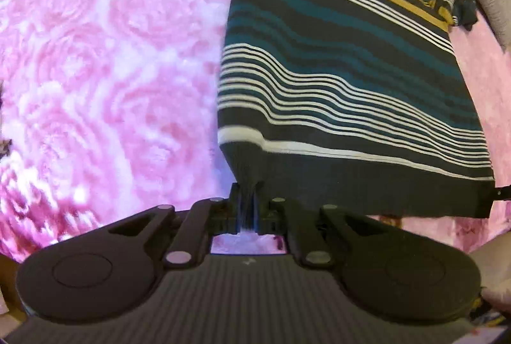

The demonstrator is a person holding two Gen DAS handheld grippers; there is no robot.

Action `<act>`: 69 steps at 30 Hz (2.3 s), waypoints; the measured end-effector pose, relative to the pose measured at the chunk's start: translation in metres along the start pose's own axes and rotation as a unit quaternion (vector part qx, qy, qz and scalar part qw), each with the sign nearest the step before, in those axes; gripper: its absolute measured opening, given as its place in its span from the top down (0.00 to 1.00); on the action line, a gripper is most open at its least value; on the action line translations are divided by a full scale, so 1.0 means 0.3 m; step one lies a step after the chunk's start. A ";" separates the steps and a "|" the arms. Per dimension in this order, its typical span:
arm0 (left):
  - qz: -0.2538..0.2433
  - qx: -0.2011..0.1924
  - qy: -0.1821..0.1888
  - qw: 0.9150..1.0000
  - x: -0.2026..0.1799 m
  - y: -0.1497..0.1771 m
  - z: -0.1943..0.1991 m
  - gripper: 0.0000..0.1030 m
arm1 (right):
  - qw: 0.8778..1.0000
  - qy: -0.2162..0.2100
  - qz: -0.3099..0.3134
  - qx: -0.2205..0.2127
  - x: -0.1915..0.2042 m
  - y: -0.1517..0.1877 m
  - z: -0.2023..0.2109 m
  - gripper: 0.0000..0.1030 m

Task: Fold large clothes
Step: 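Lift and shake the sweater out with both grippers holding the hem, then lay the sweater flat on the bed and open both grippers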

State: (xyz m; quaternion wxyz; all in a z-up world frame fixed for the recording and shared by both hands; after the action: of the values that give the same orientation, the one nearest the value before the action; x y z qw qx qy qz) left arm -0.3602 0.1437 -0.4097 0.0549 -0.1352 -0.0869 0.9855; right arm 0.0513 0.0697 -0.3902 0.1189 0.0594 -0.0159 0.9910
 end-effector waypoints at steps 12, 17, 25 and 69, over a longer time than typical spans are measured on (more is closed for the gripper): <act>0.153 -0.092 -0.046 0.983 0.416 -0.192 0.138 0.70 | 0.989 0.033 -0.145 0.003 -0.071 -0.104 0.067 0.66; 0.212 -0.165 -0.020 0.963 0.601 -0.540 0.155 0.70 | 0.988 0.049 -0.145 -0.020 0.018 -0.177 0.094 0.66; 0.254 -0.204 -0.005 0.945 0.800 -1.058 0.066 0.64 | 0.985 0.073 -0.157 0.002 0.155 -0.176 -0.012 0.66; -0.116 -0.141 -0.168 0.969 0.599 -0.647 -0.016 0.58 | 0.983 0.081 -0.167 -0.005 0.337 -0.236 -0.062 0.66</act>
State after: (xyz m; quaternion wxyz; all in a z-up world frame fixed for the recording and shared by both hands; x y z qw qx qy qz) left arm -0.5144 0.3582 -0.4243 0.1337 0.0374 -0.2484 0.9587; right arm -0.0316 0.1628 -0.3952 0.2837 -0.0197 -0.0014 0.9587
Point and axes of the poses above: each gripper's, at about its wrist camera, not at the fingertips, and z roughly against the way its jaws point, x to its left, y to its underside, the point moved 6 cm from there along -z, roughly the way its jaws point, and after that the axes turned 6 degrees about y, right-handed, at the moved point
